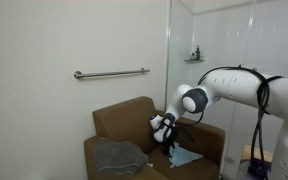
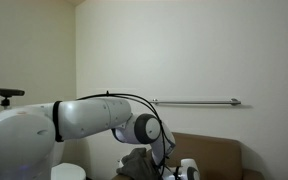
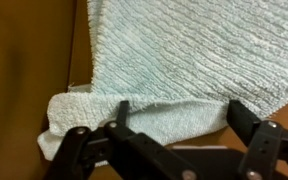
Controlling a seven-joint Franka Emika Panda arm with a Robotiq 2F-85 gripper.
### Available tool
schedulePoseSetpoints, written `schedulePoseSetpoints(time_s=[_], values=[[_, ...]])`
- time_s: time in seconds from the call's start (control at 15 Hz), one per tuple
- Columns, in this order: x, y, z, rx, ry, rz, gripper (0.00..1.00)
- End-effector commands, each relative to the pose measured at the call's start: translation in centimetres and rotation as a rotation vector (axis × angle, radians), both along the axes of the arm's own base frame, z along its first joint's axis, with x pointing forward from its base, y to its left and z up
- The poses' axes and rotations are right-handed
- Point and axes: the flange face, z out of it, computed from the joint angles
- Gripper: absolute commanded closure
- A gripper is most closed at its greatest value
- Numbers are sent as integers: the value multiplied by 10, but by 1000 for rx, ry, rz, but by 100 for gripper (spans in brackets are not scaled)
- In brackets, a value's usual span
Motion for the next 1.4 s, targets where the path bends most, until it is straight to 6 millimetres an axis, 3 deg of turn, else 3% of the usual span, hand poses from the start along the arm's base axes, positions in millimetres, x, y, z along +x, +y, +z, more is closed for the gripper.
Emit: schedulePoseSetpoints(time_s=[0.0,0.67,0.87,1.13,1.2,1.33], values=[[2,-3,2,-13,-38,-24,32],[7,-1,3,11,-65,5,96],[8,0,3,11,-70,8,100],[10,0,7,-63,-84,-12,98],[12,2,9,-77,-79,-2,71],[14,5,12,-110,-53,7,66]])
